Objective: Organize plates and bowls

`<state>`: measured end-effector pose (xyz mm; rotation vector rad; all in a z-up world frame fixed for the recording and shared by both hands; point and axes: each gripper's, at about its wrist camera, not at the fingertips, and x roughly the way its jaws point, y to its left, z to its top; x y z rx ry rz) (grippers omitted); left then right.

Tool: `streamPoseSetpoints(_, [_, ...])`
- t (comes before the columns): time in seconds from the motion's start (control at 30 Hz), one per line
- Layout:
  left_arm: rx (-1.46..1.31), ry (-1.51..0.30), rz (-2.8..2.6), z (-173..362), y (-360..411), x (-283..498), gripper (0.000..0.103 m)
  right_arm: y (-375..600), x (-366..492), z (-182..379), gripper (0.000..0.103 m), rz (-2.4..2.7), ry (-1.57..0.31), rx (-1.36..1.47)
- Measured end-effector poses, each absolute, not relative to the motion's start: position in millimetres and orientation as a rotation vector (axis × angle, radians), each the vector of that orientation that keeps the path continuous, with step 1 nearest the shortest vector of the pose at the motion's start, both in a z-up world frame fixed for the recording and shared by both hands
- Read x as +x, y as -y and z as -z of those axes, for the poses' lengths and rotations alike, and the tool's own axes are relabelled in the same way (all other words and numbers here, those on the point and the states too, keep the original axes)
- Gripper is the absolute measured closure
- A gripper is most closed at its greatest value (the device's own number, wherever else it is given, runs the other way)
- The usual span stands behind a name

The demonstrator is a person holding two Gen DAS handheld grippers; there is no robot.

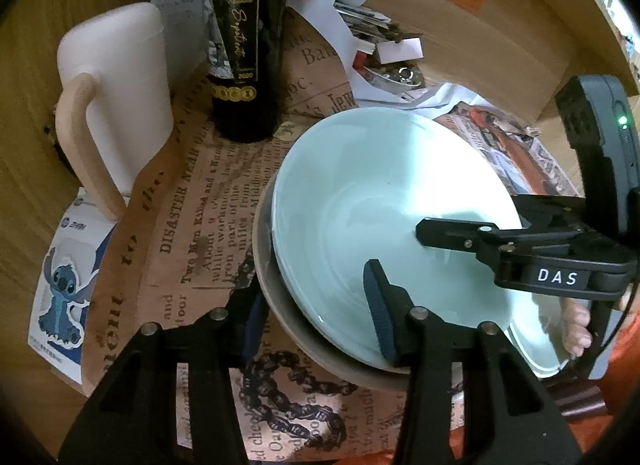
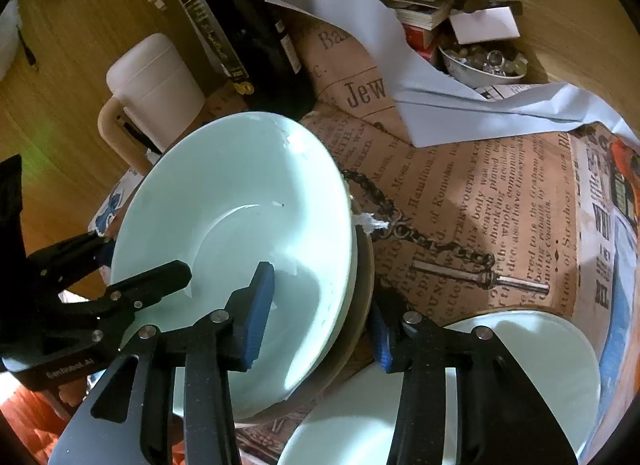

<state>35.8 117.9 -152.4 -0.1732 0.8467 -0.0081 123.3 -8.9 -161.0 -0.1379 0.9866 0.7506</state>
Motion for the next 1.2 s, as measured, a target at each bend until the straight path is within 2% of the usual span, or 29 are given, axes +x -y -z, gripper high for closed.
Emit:
streamPoseSetpoints(0.67, [-0.184, -0.807, -0.063, 138, -113, 28, 0.062, 26, 109, 135, 0.077, -0.727, -0.890, -0.094])
streamPoseSetpoints(1.2, [-0.130, -0.705, -0.037, 108, -85, 23, 0.062, 64, 94, 107, 0.078, -0.700, -0.801, -0.012])
